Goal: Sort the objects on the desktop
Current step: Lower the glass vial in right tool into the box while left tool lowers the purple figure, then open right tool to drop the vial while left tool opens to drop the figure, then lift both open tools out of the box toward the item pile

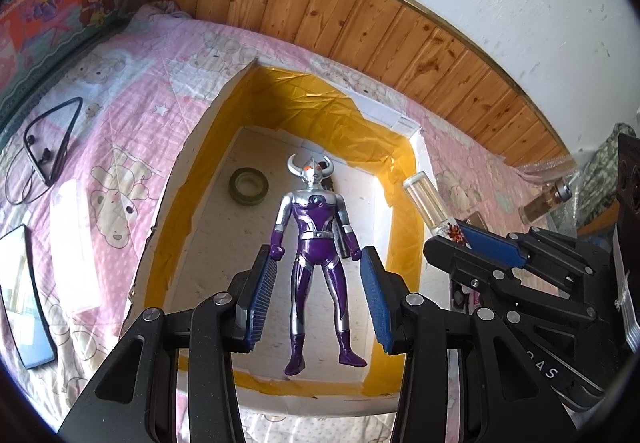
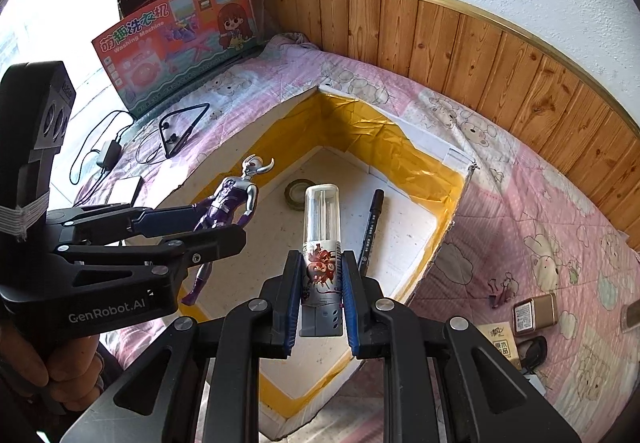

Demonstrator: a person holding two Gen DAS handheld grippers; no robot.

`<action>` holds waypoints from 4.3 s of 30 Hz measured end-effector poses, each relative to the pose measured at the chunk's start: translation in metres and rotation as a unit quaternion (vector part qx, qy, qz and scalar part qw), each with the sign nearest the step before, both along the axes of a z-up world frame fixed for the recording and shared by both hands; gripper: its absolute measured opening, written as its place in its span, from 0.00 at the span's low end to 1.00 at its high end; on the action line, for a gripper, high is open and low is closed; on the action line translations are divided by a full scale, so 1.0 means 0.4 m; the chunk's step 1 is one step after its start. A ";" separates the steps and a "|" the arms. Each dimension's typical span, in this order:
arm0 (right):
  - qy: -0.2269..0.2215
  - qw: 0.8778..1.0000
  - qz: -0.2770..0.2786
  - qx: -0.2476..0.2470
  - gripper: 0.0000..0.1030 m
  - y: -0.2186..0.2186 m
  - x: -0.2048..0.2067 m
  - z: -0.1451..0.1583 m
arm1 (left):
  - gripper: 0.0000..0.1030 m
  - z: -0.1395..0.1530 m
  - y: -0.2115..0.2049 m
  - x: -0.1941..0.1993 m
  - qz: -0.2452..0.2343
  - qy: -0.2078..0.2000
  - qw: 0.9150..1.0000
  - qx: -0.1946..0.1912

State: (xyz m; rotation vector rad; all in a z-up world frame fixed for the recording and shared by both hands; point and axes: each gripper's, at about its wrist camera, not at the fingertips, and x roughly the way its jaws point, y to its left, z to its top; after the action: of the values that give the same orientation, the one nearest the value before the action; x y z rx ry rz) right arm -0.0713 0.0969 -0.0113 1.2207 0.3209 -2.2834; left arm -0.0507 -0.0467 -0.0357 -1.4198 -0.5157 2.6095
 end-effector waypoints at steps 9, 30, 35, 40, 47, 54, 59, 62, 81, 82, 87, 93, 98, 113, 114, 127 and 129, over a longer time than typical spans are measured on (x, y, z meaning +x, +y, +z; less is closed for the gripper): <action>-0.012 1.000 0.005 0.009 0.20 -0.020 -0.048 -0.023 | 0.43 -0.024 0.006 -0.029 -0.011 -0.019 1.000 -0.002; -0.065 0.998 0.006 0.027 0.20 -0.061 -0.153 -0.085 | 0.43 -0.094 -0.005 -0.066 -0.016 -0.085 0.995 0.044; -0.080 0.996 0.002 0.033 0.20 -0.080 -0.181 -0.094 | 0.43 -0.114 -0.013 -0.076 -0.009 -0.105 0.993 0.062; -0.103 0.994 -0.003 0.037 0.20 -0.096 -0.210 -0.115 | 0.43 -0.128 -0.017 -0.084 -0.005 -0.119 0.990 0.073; -0.137 0.990 -0.015 0.037 0.20 -0.115 -0.245 -0.157 | 0.44 -0.144 -0.014 -0.089 -0.002 -0.134 0.988 0.071; -0.164 0.985 -0.031 0.035 0.20 -0.135 -0.279 -0.193 | 0.44 -0.159 -0.015 -0.091 0.004 -0.152 0.987 0.057; -0.179 0.982 -0.044 0.037 0.20 -0.145 -0.301 -0.216 | 0.44 -0.161 -0.017 -0.090 0.008 -0.162 0.985 0.052; -0.184 0.981 -0.053 0.038 0.20 -0.145 -0.316 -0.226 | 0.44 -0.162 -0.018 -0.089 0.009 -0.164 0.985 0.054; -0.178 0.980 -0.077 0.053 0.21 -0.139 -0.342 -0.232 | 0.48 -0.172 -0.039 -0.091 0.017 -0.182 0.980 0.080; -0.177 0.980 -0.075 0.053 0.21 -0.139 -0.338 -0.229 | 0.48 -0.171 -0.039 -0.088 0.018 -0.181 0.980 0.081; -0.178 0.980 -0.064 0.054 0.21 -0.140 -0.315 -0.214 | 0.51 -0.159 -0.041 -0.081 0.021 -0.173 0.982 0.077; -0.176 0.981 -0.051 0.057 0.21 -0.134 -0.281 -0.194 | 0.51 -0.147 -0.040 -0.085 0.019 -0.162 0.984 0.071; -0.176 0.982 -0.037 0.057 0.27 -0.114 -0.268 -0.181 | 0.51 -0.128 -0.027 -0.074 0.014 -0.149 0.987 0.056; -0.133 0.988 -0.018 0.076 0.28 -0.042 -0.175 -0.109 | 0.51 -0.053 0.030 -0.034 0.005 -0.062 0.998 -0.031; -0.131 0.988 -0.017 0.076 0.29 -0.037 -0.169 -0.105 | 0.51 -0.052 0.033 -0.033 0.006 -0.059 0.998 -0.032; -0.079 0.992 0.011 0.102 0.30 -0.010 -0.070 -0.055 | 0.51 -0.005 0.035 0.017 0.023 -0.009 0.999 -0.031; -0.071 0.992 0.015 0.105 0.30 -0.008 -0.056 -0.049 | 0.51 0.004 0.039 0.025 0.023 0.000 0.999 -0.032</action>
State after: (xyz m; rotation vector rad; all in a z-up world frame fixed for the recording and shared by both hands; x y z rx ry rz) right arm -0.0937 0.0935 -0.0308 1.4649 0.5338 -2.1642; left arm -0.0405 -0.0310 -0.0343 -1.4421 -0.4742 2.6850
